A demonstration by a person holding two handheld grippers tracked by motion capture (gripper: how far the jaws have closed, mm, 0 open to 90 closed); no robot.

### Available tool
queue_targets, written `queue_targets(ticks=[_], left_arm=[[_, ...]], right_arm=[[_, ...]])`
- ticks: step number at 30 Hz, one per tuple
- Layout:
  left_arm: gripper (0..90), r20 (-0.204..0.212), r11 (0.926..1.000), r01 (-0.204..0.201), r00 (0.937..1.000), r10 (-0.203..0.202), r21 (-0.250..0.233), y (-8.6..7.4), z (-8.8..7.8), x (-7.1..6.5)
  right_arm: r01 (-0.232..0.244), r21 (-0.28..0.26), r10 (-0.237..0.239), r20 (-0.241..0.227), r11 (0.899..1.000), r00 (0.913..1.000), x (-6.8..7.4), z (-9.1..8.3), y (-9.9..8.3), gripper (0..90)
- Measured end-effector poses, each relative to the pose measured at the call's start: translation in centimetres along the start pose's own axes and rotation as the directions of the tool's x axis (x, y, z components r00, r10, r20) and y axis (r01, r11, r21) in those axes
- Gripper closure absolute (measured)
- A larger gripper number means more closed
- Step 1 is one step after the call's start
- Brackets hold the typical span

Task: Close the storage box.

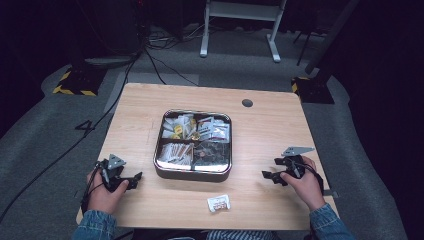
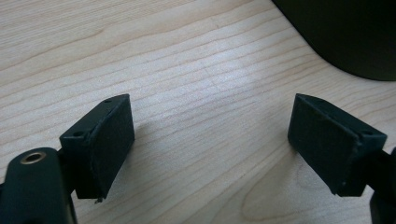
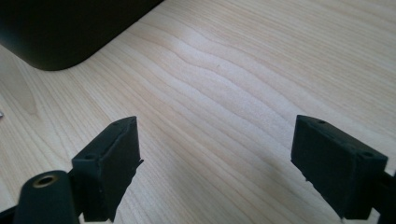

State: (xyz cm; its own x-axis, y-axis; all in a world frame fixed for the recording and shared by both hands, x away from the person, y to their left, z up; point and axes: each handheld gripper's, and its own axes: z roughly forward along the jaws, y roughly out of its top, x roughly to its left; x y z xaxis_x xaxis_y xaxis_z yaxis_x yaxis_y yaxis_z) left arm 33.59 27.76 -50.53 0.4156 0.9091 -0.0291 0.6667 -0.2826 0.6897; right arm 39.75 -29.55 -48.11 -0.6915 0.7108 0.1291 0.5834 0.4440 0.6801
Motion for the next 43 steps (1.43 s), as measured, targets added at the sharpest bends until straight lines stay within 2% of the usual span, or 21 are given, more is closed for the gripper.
queue_targets(ticks=[6,9,18,25,27,28,31,43], left_arm=[[15.1,0.000,1.0000,0.000,1.0000,0.000,0.000,0.0,0.0,0.0],[15.1,0.000,1.0000,0.000,1.0000,0.000,0.000,0.0,0.0,0.0],[15.1,0.000,1.0000,0.000,1.0000,0.000,0.000,0.0,0.0,0.0],[15.1,0.000,1.0000,0.000,1.0000,0.000,0.000,0.0,0.0,0.0],[15.1,0.000,1.0000,0.000,1.0000,0.000,0.000,0.0,0.0,0.0],[15.1,0.000,1.0000,0.000,1.0000,0.000,0.000,0.0,0.0,0.0],[15.1,-0.001,1.0000,-0.001,1.0000,0.001,0.000,0.0,0.0,0.0],[15.1,0.000,1.0000,0.000,1.0000,0.000,0.000,0.0,0.0,0.0]], right_arm=[[0.005,-0.016,-0.005,0.021,1.000,0.9998,0.1,0.6,-0.6,16.2],[0.009,-0.023,-0.008,0.017,1.000,0.9998,0.2,0.8,-0.9,16.1],[0.049,-0.062,-0.048,0.027,0.997,0.9985,0.6,1.3,-1.3,16.1],[0.066,-0.067,-0.064,0.031,0.996,0.9975,0.7,1.7,-1.4,15.7],[0.092,-0.074,-0.089,0.047,0.993,0.9949,0.7,1.9,-1.5,15.4],[0.125,-0.063,-0.121,0.068,0.990,0.9903,0.9,2.1,-1.5,13.9],[0.145,-0.041,-0.143,0.055,0.989,0.9882,1.2,2.4,-1.3,5.0],[0.142,-0.035,-0.140,0.051,0.989,0.9888,1.2,2.5,-1.2,3.4]])
